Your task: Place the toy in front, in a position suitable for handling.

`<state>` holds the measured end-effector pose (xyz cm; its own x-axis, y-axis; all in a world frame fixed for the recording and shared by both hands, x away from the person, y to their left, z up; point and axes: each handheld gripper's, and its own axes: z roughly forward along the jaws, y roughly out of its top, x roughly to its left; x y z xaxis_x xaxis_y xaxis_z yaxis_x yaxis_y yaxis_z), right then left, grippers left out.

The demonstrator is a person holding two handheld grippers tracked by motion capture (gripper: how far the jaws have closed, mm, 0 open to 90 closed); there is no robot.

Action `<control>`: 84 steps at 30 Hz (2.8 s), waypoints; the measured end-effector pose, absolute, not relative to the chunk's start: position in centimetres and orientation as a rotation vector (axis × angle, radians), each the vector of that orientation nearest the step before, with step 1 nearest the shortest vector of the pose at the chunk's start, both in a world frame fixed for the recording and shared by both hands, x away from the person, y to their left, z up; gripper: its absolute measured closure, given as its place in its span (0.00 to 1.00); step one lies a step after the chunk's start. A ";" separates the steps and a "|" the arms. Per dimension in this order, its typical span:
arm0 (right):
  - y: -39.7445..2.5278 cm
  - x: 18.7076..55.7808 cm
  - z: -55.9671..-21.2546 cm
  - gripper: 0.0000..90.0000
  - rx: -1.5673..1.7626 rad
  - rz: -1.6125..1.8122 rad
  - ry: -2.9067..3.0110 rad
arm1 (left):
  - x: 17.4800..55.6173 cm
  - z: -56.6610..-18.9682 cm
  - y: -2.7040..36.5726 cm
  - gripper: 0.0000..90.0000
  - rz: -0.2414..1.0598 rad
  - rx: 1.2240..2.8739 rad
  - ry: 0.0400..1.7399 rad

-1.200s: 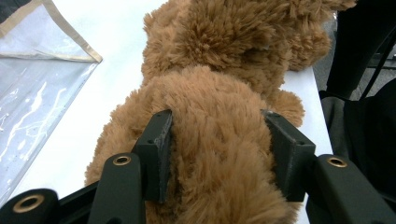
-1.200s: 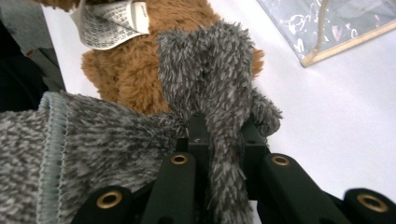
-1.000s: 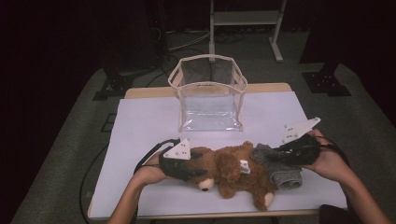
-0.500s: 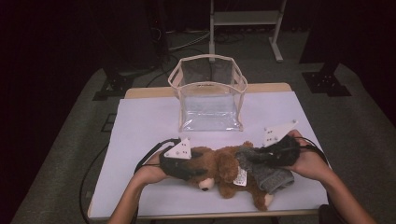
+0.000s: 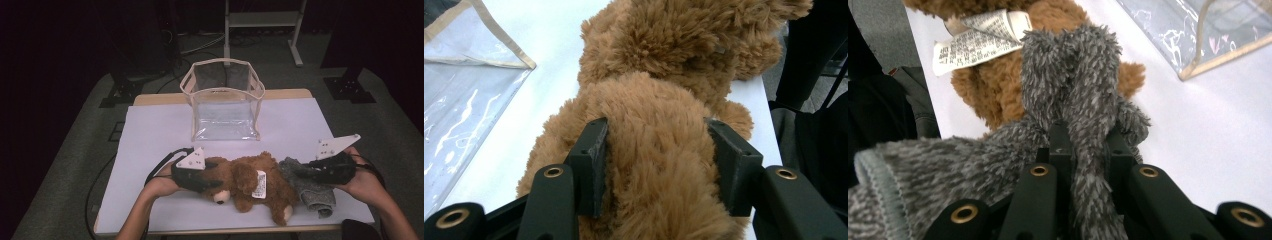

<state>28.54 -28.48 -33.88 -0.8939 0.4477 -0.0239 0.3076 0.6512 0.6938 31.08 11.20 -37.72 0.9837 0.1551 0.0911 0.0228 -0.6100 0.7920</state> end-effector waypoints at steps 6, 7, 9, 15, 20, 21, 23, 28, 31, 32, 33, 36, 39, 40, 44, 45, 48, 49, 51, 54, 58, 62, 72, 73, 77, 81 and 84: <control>-25.2 29.4 -33.5 0.88 0.500 1.076 2.708 | 31.1 -37.7 11.1 0.52 0.189 2.221 0.125; -24.4 29.6 -33.5 0.88 0.474 1.075 2.713 | 31.1 -37.7 11.1 0.52 0.190 2.221 0.124; -22.9 29.9 -33.5 0.88 0.426 1.077 2.717 | 31.1 -37.7 11.1 0.52 0.192 2.220 0.124; -20.0 30.8 -31.8 0.88 0.345 1.148 2.705 | 31.1 -37.6 10.9 0.52 0.188 2.219 0.119; -17.4 31.2 -31.7 0.87 0.271 1.147 2.725 | 31.0 -37.6 10.8 0.52 0.188 2.222 0.119; -16.9 31.2 -32.1 0.87 0.256 1.133 2.735 | 31.0 -37.6 10.8 0.52 0.187 2.220 0.120; -16.1 31.2 -33.3 0.83 0.252 1.052 2.746 | 31.1 -37.7 10.8 0.52 0.187 2.220 0.122; -17.1 31.3 -33.5 0.67 0.289 1.123 2.696 | 31.1 -37.7 10.8 0.51 0.188 2.219 0.125; -17.9 31.1 -32.9 0.60 0.303 1.158 2.677 | 31.1 -37.7 10.8 0.51 0.190 2.221 0.124; -18.1 31.0 -32.7 0.58 0.300 1.157 2.671 | 31.1 -37.7 10.8 0.51 0.190 2.221 0.124; -18.3 30.8 -32.5 0.57 0.298 1.160 2.663 | 31.1 -37.7 10.8 0.51 0.190 2.221 0.126; -18.8 30.4 -32.0 0.56 0.294 1.171 2.646 | 31.1 -37.6 10.8 0.51 0.190 2.223 0.126; -19.1 29.9 -31.6 0.55 0.284 1.187 2.627 | 31.1 -37.6 10.8 0.51 0.192 2.224 0.123; -19.0 29.8 -31.5 0.55 0.282 1.189 2.629 | 31.1 -37.6 10.8 0.51 0.192 2.224 0.123; -18.3 29.7 -32.0 0.55 0.254 1.170 2.664 | 31.2 -37.6 10.8 0.51 0.191 2.224 0.124; -18.1 29.9 -32.2 0.55 0.246 1.160 2.671 | 31.2 -37.6 10.8 0.51 0.190 2.223 0.126; -17.2 30.2 -32.9 0.55 0.237 1.144 2.697 | 31.2 -37.6 10.8 0.51 0.187 2.221 0.129; -16.9 30.3 -33.2 0.55 0.235 1.142 2.705 | 31.2 -37.6 10.8 0.51 0.187 2.221 0.129; -16.3 30.5 -33.6 0.55 0.225 1.144 2.717 | 31.2 -37.7 10.8 0.51 0.188 2.222 0.127; -15.4 30.5 -34.1 0.57 0.201 1.127 2.729 | 31.2 -37.7 10.7 0.51 0.189 2.227 0.126; -14.6 30.6 -34.8 0.66 0.190 1.080 2.721 | 31.2 -37.8 10.7 0.51 0.191 2.231 0.132; -14.8 30.6 -34.9 0.83 0.229 1.048 2.722 | 31.2 -37.8 10.7 0.51 0.185 2.221 0.136; -19.8 30.4 -33.7 0.86 0.354 1.051 2.711 | 31.2 -37.7 10.8 0.51 0.186 2.221 0.138; -21.8 30.2 -34.0 0.86 0.424 1.058 2.714 | 31.2 -37.7 10.8 0.51 0.187 2.221 0.136; -24.2 29.8 -35.0 0.86 0.509 1.107 2.714 | 31.2 -37.7 10.7 0.51 0.175 2.209 0.133; -26.0 29.2 -35.5 0.86 0.586 1.159 2.694 | 31.2 -37.7 10.7 0.51 0.173 2.208 0.134; -26.6 29.1 -35.6 0.86 0.609 1.176 2.687 | 31.2 -37.7 10.7 0.51 0.173 2.209 0.135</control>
<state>29.11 -26.62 -35.65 -0.9072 0.4197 0.0281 0.3054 0.6112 0.7302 31.25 10.72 -37.68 0.9844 0.1588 0.0759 0.0349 -0.5989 0.8001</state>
